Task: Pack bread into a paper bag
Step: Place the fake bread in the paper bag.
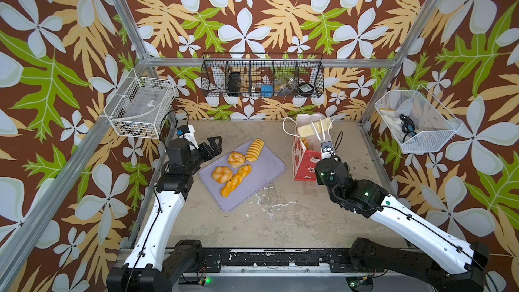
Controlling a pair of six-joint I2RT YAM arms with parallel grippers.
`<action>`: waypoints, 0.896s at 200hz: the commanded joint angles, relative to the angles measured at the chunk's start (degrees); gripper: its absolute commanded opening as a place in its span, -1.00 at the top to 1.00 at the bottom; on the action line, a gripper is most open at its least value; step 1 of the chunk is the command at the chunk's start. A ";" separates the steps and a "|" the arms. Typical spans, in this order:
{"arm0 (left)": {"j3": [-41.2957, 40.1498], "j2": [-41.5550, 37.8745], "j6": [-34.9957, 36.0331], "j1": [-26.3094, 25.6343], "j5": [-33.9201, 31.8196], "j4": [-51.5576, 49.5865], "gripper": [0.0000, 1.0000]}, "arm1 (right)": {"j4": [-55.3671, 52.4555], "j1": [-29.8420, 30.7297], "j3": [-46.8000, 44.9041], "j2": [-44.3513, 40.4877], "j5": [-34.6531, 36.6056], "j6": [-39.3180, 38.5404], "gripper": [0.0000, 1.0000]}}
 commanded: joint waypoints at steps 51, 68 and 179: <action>1.18 0.69 0.01 0.05 0.51 1.32 -0.99 | 0.19 -0.60 -0.09 0.39 3.29 0.52 0.70; 1.36 0.70 0.00 0.05 0.59 1.32 -0.99 | -0.04 -0.56 0.04 0.77 3.37 0.60 0.44; 1.19 0.36 -0.13 0.05 0.68 1.23 -0.99 | 4.93 -0.84 3.12 1.69 1.04 -5.43 1.00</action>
